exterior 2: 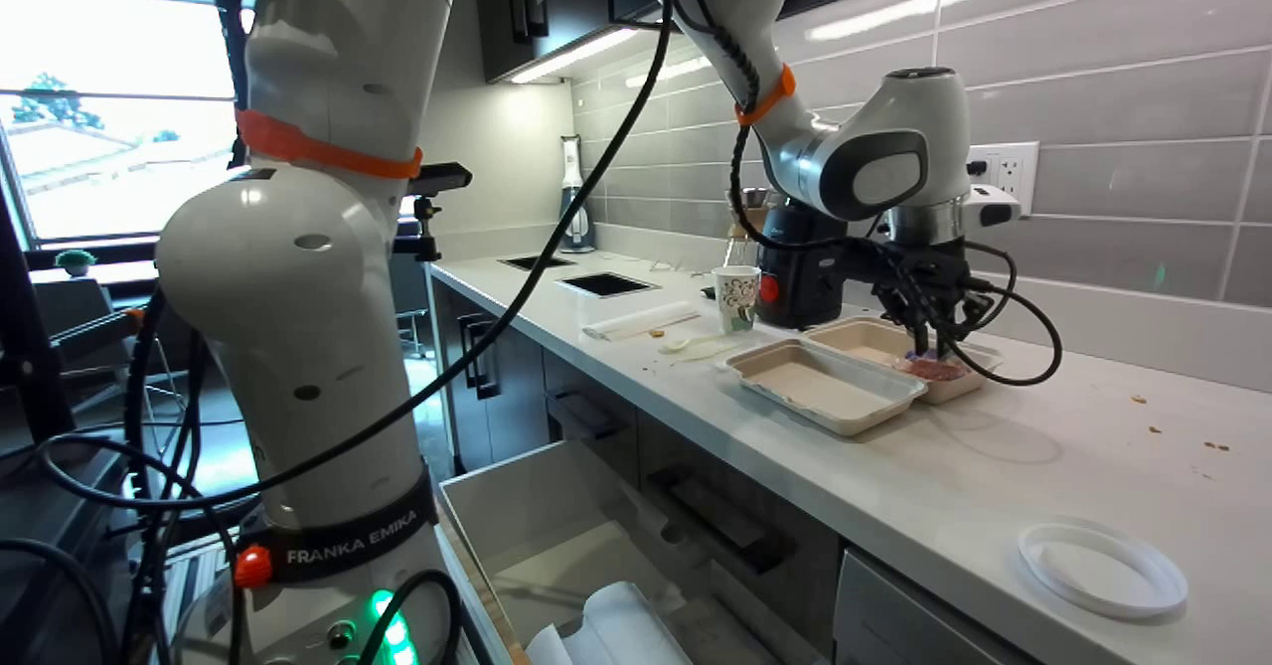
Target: Put the orange object in the carton box inside the pack
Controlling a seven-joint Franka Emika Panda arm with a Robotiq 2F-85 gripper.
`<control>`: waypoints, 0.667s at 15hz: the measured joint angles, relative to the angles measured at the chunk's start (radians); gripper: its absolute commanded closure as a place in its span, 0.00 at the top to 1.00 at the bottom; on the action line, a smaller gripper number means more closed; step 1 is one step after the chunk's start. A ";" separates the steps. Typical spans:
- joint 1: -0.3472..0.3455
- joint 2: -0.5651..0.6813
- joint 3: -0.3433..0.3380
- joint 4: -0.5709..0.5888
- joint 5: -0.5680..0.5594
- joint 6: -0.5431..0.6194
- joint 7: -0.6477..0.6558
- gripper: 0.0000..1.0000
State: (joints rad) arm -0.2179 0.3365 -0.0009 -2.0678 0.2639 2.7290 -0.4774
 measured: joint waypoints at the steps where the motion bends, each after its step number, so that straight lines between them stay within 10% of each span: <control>1: -0.001 0.000 0.000 0.000 -0.001 0.000 0.000 0.16; 10: -0.012 -0.020 0.007 0.000 -0.007 -0.004 0.001 0.00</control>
State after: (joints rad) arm -0.2299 0.3164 0.0060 -2.0678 0.2574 2.7252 -0.4766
